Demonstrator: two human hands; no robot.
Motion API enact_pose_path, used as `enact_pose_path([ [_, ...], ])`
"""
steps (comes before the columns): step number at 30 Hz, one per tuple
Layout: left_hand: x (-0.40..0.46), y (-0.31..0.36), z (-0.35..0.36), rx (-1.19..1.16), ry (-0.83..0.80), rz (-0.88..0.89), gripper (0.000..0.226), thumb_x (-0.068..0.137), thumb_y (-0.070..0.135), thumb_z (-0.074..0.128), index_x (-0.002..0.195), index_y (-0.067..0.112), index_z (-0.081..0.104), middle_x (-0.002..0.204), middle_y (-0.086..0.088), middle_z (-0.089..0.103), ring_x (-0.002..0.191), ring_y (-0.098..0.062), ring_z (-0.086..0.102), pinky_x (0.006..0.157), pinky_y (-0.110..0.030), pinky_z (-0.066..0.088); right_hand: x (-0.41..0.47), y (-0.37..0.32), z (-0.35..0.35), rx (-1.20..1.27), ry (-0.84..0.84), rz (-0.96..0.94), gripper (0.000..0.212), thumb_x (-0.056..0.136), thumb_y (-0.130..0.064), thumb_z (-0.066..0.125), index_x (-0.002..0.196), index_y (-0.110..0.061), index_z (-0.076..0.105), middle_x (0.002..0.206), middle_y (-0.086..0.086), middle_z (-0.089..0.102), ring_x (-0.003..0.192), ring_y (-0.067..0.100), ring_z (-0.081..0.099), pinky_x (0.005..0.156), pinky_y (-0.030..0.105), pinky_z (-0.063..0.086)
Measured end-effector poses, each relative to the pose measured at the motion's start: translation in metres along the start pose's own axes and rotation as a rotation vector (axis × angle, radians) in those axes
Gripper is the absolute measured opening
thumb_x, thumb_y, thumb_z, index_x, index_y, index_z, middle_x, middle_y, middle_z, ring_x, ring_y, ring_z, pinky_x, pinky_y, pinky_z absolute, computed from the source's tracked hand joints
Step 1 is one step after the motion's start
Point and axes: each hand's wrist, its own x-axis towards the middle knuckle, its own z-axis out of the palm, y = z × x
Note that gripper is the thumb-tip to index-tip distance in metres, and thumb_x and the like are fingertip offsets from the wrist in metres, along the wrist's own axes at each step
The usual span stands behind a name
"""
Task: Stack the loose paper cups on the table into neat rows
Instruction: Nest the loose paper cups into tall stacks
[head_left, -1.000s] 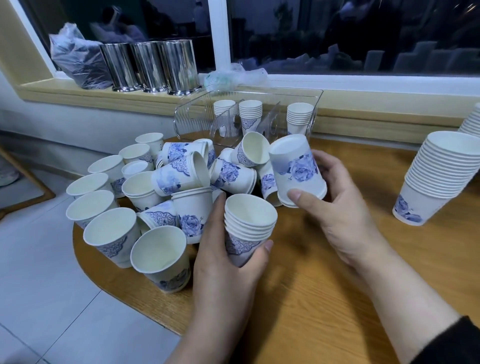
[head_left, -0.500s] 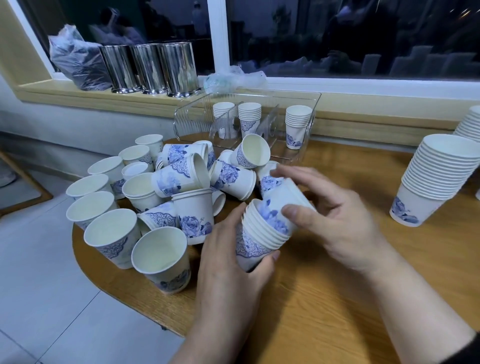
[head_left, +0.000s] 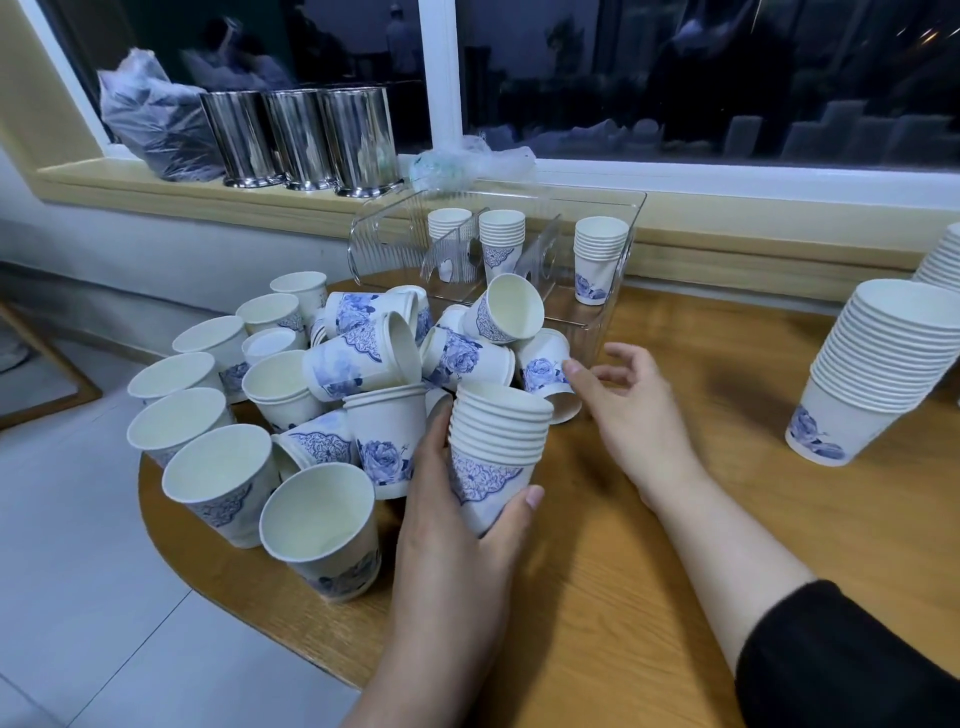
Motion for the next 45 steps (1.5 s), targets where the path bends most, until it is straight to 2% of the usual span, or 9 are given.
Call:
enact_pose_path([
  [8,0.003,-0.001,0.002,0.024,0.009,-0.006,0.083,0.073,0.043,0.075,0.136,0.069,0.027,0.142,0.021,0.053,0.132,-0.001,0.051,0.111,-0.036,0.044,0.014,-0.014,0.024,-0.262,-0.015,0.044,0.073,0.073,-0.052,0.078,0.131,-0.024,0.045,0.109,0.003,0.068,0.101,0.026,0.064,0.083,0.035,0.050],
  [13,0.001,0.000,0.003,0.026,-0.007,-0.041,0.087,0.073,0.043,0.076,0.146,0.053,0.030,0.140,0.019,0.055,0.130,-0.004,0.053,0.110,-0.040,0.045,0.006,-0.009,-0.001,-0.182,0.028,0.132,0.072,0.071,-0.047,0.074,0.133,-0.028,0.044,0.096,0.002,0.070,0.090,0.024,0.067,0.077,0.039,0.054],
  [22,-0.001,0.005,0.006,0.028,-0.053,-0.023,0.086,0.077,0.022,0.084,0.134,0.063,0.034,0.126,0.036,0.056,0.123,0.006,0.052,0.102,-0.017,0.042,-0.041,-0.034,-0.046,0.689,-0.003,0.077,0.059,0.090,-0.007,0.066,0.137,-0.034,0.043,0.101,0.013,0.066,0.087,0.021,0.062,0.080,0.043,0.047],
  [25,-0.003,0.009,0.008,0.043,-0.076,-0.011,0.089,0.072,0.028,0.079,0.143,0.053,0.032,0.135,0.024,0.055,0.130,-0.001,0.050,0.109,-0.031,0.043,-0.053,-0.057,-0.053,0.773,-0.053,-0.067,0.072,0.086,0.000,0.068,0.138,-0.040,0.040,0.102,0.012,0.059,0.095,0.027,0.057,0.091,0.050,0.042],
  [28,-0.003,0.009,0.011,0.016,-0.076,-0.015,0.090,0.070,0.031,0.076,0.148,0.045,0.032,0.141,0.017,0.054,0.133,-0.008,0.051,0.110,-0.042,0.044,-0.063,-0.066,-0.051,0.608,-0.120,-0.171,0.080,0.080,-0.007,0.073,0.140,-0.046,0.037,0.117,0.013,0.063,0.100,0.026,0.064,0.096,0.051,0.050],
  [31,-0.003,0.011,0.011,-0.048,-0.075,-0.025,0.089,0.072,0.031,0.077,0.150,0.041,0.035,0.145,0.019,0.052,0.136,-0.007,0.048,0.113,-0.044,0.042,-0.073,-0.066,-0.047,0.378,-0.210,-0.238,0.074,0.079,-0.014,0.079,0.140,-0.038,0.044,0.116,0.004,0.068,0.100,0.010,0.065,0.091,0.033,0.053],
  [36,-0.002,0.013,0.005,-0.145,-0.053,-0.041,0.085,0.075,0.030,0.077,0.148,0.043,0.035,0.145,0.022,0.052,0.135,-0.003,0.049,0.115,-0.041,0.040,-0.084,-0.069,-0.045,0.225,-0.267,-0.282,0.029,0.083,-0.024,0.074,0.111,-0.025,0.068,0.112,-0.003,0.071,0.110,0.010,0.063,0.100,0.033,0.047],
  [41,-0.002,0.010,-0.001,-0.223,-0.034,-0.104,0.087,0.079,0.017,0.080,0.149,0.039,0.034,0.142,0.024,0.054,0.131,0.003,0.051,0.115,-0.038,0.041,-0.062,-0.066,-0.034,0.037,-0.063,-0.291,0.013,0.095,-0.022,0.063,0.106,-0.022,0.070,0.103,-0.004,0.070,0.088,0.001,0.061,0.079,0.013,0.045],
  [45,0.000,0.007,0.001,-0.237,-0.029,-0.132,0.089,0.073,0.026,0.077,0.149,0.040,0.033,0.143,0.021,0.054,0.132,0.000,0.051,0.114,-0.039,0.042,-0.026,-0.062,-0.014,-0.170,-0.178,-0.263,0.023,0.095,-0.009,0.061,0.114,-0.021,0.066,0.089,-0.008,0.067,0.068,-0.007,0.058,0.065,0.008,0.040],
])
